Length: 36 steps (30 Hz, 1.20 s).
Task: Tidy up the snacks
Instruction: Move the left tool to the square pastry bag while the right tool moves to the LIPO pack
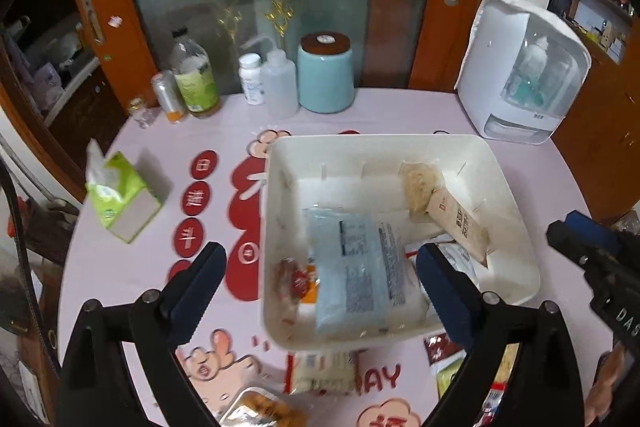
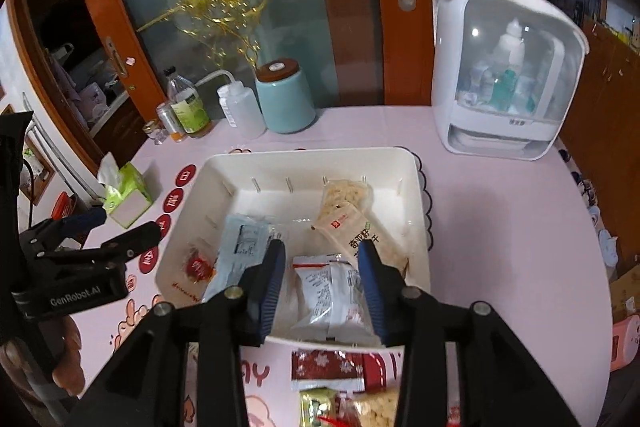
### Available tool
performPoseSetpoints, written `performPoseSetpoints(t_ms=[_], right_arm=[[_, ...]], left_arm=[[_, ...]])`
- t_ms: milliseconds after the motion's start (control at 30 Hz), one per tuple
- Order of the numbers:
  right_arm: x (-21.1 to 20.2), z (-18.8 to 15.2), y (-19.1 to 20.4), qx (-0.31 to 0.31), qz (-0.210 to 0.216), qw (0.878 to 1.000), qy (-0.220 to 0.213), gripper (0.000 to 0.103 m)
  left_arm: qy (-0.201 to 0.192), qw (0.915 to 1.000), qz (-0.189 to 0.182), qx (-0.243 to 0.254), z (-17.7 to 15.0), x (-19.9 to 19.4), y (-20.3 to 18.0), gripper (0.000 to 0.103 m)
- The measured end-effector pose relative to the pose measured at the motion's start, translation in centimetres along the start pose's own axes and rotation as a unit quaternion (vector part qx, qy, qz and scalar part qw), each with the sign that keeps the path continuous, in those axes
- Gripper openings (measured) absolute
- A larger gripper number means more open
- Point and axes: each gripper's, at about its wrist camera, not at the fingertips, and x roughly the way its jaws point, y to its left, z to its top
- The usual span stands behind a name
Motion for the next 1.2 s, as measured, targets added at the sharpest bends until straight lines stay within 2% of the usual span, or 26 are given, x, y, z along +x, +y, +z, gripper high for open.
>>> performPoseSetpoints(t_ms=[100, 300, 400, 567, 800, 1000, 1200], right_arm=[[-2.4, -1.0, 0.7, -0.010, 0.005, 1.000, -0.008, 0.041], [-6.7, -3.7, 2.7, -0.040, 0.017, 0.999, -0.023, 0.051], [-8.0, -5.0, 3.8, -0.052, 0.030, 0.998, -0.027, 0.057], [-8.3, -6.9, 5.8, -0.064, 0.062, 0.996, -0.009, 0.057], [-5.0, -8.9, 8.8, -0.069, 0.093, 0.993, 0.029, 0.057], [0.1, -10.2, 10.3, -0.057, 0.116, 0.989, 0.071, 0.057], [5.6, -11.3, 11.0, -0.020, 0.135, 0.983, 0.119, 0.057]], left_arm=[[-0.009, 0.9999, 0.002, 0.005, -1.1, -2.6, 0.8, 0.103], [-0.022, 0.9995, 0.006, 0.021, -4.0, -7.2, 2.4, 0.103], [-0.033, 0.9988, 0.007, 0.035, -6.0, -9.3, 3.3, 0.103], [-0.041, 0.9980, -0.006, 0.047, -9.0, -11.3, 4.4, 0.103], [-0.028, 0.9954, -0.020, 0.090, -13.6, -10.6, 4.9, 0.103], [0.011, 0.9943, -0.032, 0.101, -16.8, -6.4, 5.9, 0.103], [0.042, 0.9912, -0.068, 0.106, -19.0, -2.4, 7.0, 0.102]])
